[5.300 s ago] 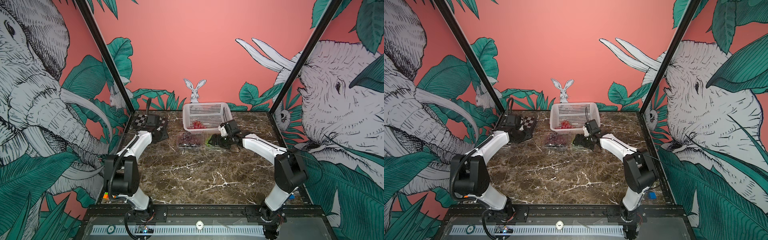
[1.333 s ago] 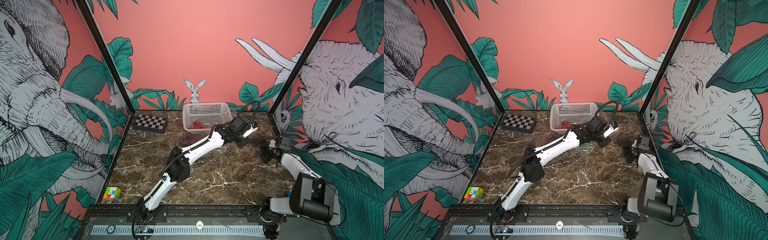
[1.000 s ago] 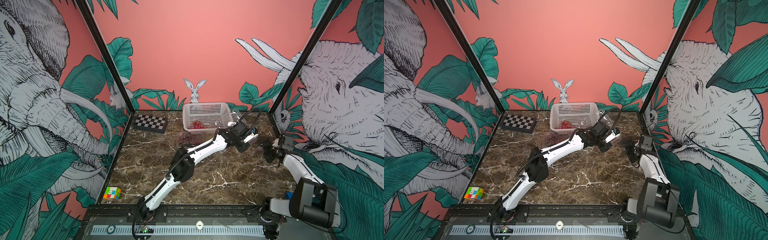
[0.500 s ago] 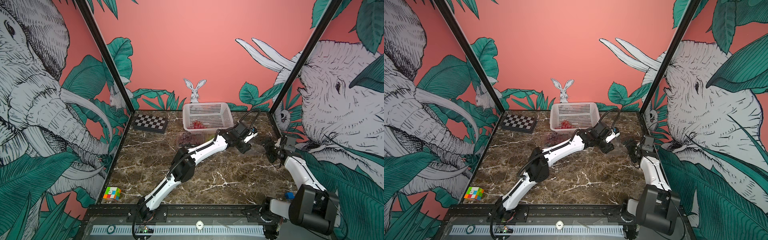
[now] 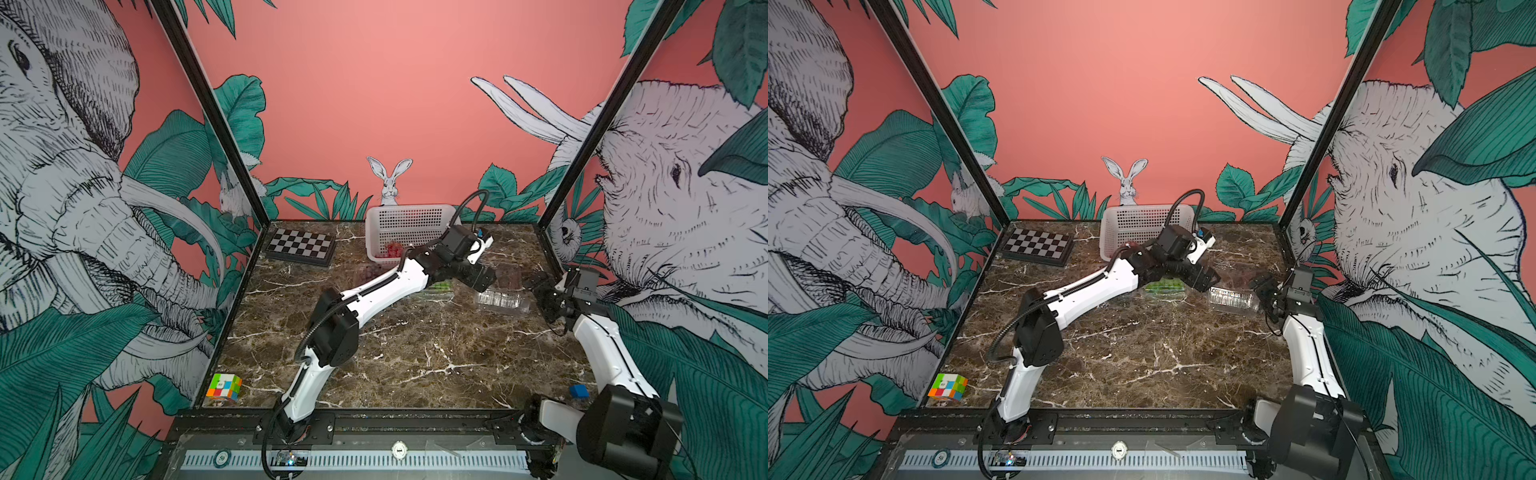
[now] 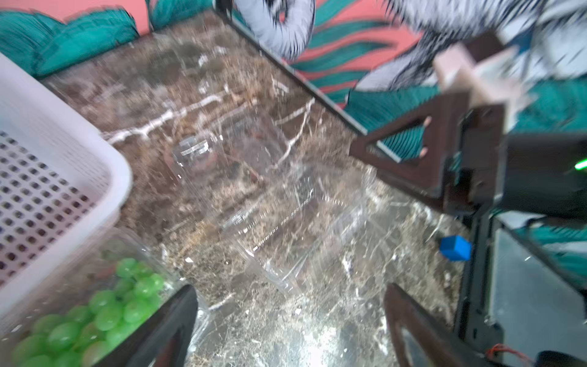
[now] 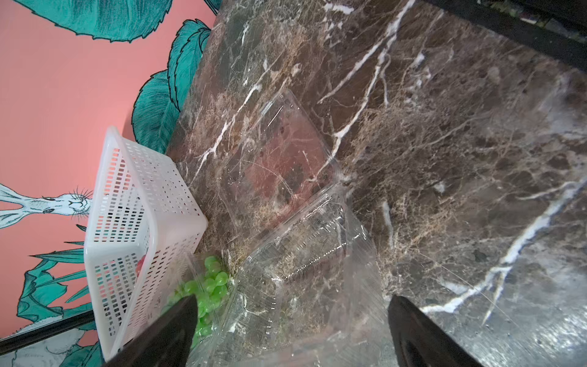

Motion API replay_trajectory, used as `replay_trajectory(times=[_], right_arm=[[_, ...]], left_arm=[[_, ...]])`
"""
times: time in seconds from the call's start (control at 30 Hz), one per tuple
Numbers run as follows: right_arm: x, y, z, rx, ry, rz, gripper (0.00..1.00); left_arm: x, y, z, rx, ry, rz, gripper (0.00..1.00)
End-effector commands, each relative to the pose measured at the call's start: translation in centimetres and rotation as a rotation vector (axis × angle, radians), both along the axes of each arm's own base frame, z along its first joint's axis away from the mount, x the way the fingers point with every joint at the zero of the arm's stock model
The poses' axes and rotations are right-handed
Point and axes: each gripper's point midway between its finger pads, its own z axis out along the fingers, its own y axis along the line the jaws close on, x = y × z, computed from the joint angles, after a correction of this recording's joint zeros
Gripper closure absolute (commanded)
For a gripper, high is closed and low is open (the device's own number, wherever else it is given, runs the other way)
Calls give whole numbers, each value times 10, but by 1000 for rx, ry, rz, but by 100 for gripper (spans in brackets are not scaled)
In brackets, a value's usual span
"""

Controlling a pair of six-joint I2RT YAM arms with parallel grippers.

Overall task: Pack grapes into containers
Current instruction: Place the packing box at the center of the board, then adjust the packing box at the center of the board.

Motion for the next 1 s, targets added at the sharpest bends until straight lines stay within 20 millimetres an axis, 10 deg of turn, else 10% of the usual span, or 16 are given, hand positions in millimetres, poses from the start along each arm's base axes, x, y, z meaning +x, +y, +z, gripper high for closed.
replay_trajectory(times=[0.0, 0.33, 0.97], right_arm=[[-3, 2, -1, -17, 37, 35, 9], [-34, 19, -60, -33, 164, 58, 20], [-50, 22, -121, -55, 269, 99, 29]], left_arm=[[0, 6, 37, -161, 69, 19, 1], [-4, 4, 37, -259, 191, 1, 1], [-59, -39, -59, -227, 623, -9, 1]])
